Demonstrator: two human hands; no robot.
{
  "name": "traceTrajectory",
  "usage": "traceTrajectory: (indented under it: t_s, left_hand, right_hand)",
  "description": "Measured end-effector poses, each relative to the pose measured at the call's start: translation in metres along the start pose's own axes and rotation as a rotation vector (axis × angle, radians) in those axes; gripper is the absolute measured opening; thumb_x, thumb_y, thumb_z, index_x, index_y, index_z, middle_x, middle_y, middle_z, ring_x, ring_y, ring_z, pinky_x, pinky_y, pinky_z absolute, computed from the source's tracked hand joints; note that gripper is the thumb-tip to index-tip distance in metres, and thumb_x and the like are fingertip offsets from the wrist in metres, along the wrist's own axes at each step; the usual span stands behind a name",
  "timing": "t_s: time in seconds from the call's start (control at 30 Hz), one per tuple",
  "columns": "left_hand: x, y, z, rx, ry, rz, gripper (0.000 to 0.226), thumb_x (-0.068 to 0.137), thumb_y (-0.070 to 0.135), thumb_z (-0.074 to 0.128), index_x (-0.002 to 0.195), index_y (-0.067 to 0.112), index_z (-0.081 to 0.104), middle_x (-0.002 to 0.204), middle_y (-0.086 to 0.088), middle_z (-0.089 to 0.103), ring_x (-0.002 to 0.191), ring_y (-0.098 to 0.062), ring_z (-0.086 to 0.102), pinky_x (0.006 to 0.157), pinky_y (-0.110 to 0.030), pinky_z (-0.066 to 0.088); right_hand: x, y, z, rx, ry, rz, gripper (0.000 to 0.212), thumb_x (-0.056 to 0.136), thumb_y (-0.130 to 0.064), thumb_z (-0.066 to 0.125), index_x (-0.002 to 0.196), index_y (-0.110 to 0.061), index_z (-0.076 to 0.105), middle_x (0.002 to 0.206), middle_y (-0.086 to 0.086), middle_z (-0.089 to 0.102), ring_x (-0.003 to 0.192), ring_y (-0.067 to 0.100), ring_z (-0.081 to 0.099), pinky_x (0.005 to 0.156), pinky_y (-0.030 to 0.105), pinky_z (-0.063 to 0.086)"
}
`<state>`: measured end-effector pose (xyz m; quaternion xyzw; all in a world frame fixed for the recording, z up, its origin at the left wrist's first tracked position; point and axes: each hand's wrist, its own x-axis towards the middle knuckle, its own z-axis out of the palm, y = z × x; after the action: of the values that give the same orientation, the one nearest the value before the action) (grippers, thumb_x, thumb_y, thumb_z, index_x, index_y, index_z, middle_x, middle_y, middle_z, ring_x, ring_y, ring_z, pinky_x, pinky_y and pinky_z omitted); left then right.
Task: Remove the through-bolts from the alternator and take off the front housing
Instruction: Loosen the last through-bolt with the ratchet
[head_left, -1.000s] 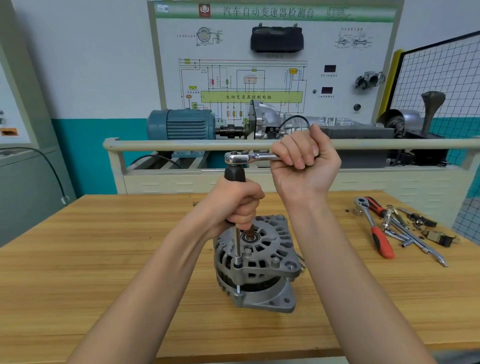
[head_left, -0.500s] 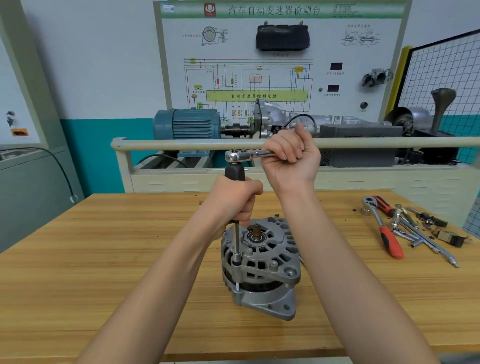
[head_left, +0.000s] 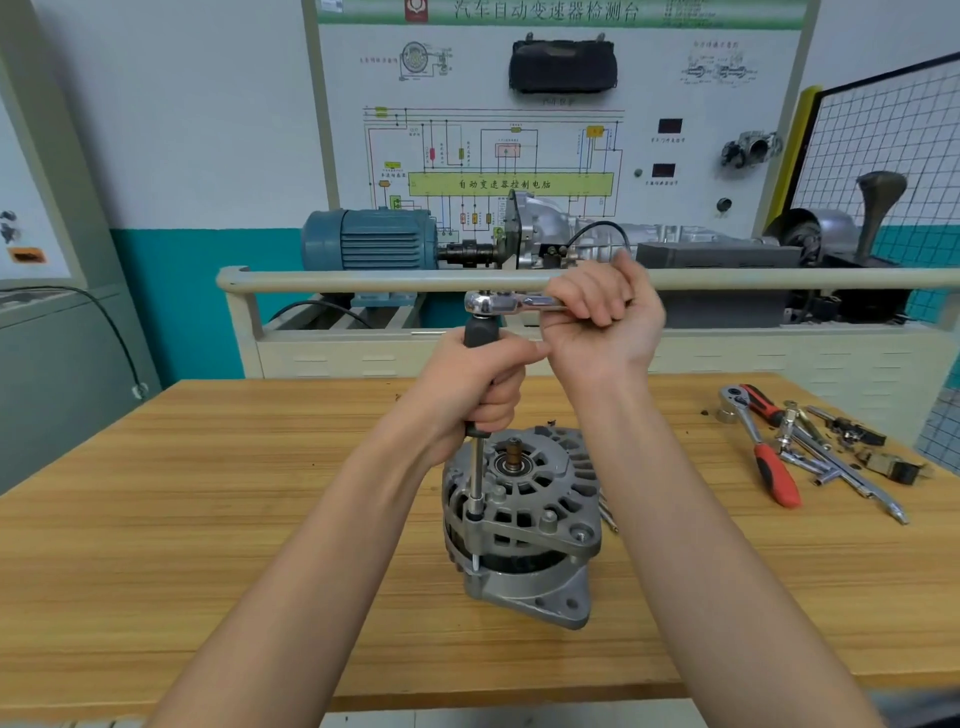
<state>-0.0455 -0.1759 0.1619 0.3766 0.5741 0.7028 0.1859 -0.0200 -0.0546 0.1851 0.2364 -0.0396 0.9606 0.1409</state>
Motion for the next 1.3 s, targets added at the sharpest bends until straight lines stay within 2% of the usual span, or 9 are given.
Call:
traceTrajectory:
  t_s: [0.1,0.3,0.4,0.53,0.63,0.83,0.9,1.1,1.3]
  left_hand:
    - [0.001,-0.001,0.003,0.028,0.156,0.006,0.055,0.089,0.002,0.052,0.043,0.024,0.032,0.038,0.006,0.024,0.030,-0.009,0.015,0.037,-0.014,0.017]
    - [-0.001,-0.002,0.009,0.070,0.289,0.037,0.046,0.084,-0.002,0.050,0.048,0.019,0.032,0.037,0.006,0.025,0.032,-0.011,0.016,0.037,-0.015,0.019]
    - [-0.002,-0.001,0.007,0.076,0.277,0.040,0.045,0.085,-0.001,0.054,0.050,0.019,0.033,0.038,0.006,0.026,0.032,-0.011,0.017,0.037,-0.016,0.020]
    - [-0.006,-0.001,0.001,0.095,0.214,0.056,0.038,0.083,-0.001,0.061,0.058,0.015,0.038,0.041,0.005,0.029,0.036,-0.012,0.021,0.040,-0.020,0.023]
    - [-0.005,-0.001,-0.002,0.050,0.158,0.069,0.042,0.083,-0.003,0.060,0.052,0.016,0.039,0.042,0.003,0.028,0.036,-0.013,0.020,0.041,-0.021,0.022]
    - [0.000,0.005,-0.009,-0.078,-0.076,-0.008,0.038,0.079,0.009,0.059,0.047,0.016,0.040,0.038,0.003,0.030,0.029,-0.009,0.024,0.038,-0.019,0.023]
    - [0.001,0.006,-0.007,-0.094,-0.090,-0.050,0.045,0.083,0.008,0.058,0.045,0.017,0.036,0.035,0.005,0.027,0.028,-0.007,0.020,0.036,-0.016,0.018]
    - [0.002,0.004,0.006,0.043,0.192,-0.017,0.053,0.085,-0.001,0.052,0.042,0.022,0.030,0.037,0.004,0.023,0.030,-0.010,0.015,0.038,-0.014,0.018]
    - [0.000,0.004,0.013,0.106,0.319,0.015,0.051,0.083,0.000,0.052,0.040,0.023,0.036,0.035,0.003,0.030,0.031,-0.013,0.020,0.038,-0.016,0.019]
  right_hand:
    - [-0.026,0.005,0.013,-0.378,-0.126,-0.213,0.054,0.097,-0.014,0.036,0.043,-0.016,0.039,0.038,-0.005,0.031,0.035,0.009,0.028,0.041,0.022,0.029]
    - [-0.059,0.036,0.015,-0.985,-0.536,-0.686,0.034,0.090,-0.006,0.043,0.057,-0.014,0.035,0.045,-0.001,0.035,0.041,0.016,0.031,0.048,0.032,0.026]
    - [-0.052,0.028,0.015,-0.855,-0.506,-0.592,0.040,0.090,-0.006,0.043,0.052,-0.019,0.039,0.043,-0.004,0.037,0.039,0.014,0.031,0.047,0.030,0.026]
    - [-0.027,0.005,0.009,-0.355,-0.264,-0.194,0.046,0.089,-0.014,0.044,0.044,-0.015,0.041,0.038,-0.004,0.032,0.036,0.010,0.030,0.044,0.022,0.027]
    - [-0.007,0.002,-0.001,-0.075,-0.171,-0.025,0.043,0.087,-0.016,0.046,0.045,-0.014,0.037,0.037,-0.004,0.031,0.033,0.010,0.031,0.042,0.021,0.026]
    - [0.012,0.002,-0.008,0.016,-0.087,0.084,0.044,0.089,-0.017,0.046,0.046,-0.014,0.036,0.036,-0.004,0.033,0.031,0.011,0.033,0.039,0.021,0.028]
    - [0.010,0.002,-0.007,0.020,-0.059,0.073,0.046,0.091,-0.018,0.044,0.046,-0.015,0.036,0.036,-0.005,0.032,0.030,0.010,0.031,0.038,0.020,0.028]
    - [-0.018,0.004,0.010,-0.207,-0.081,-0.148,0.054,0.097,-0.015,0.036,0.043,-0.016,0.037,0.038,-0.006,0.028,0.034,0.008,0.027,0.040,0.020,0.026]
    - [-0.060,0.035,0.019,-0.907,-0.469,-0.669,0.036,0.091,-0.005,0.043,0.056,-0.011,0.042,0.044,-0.002,0.036,0.040,0.015,0.032,0.047,0.029,0.028]
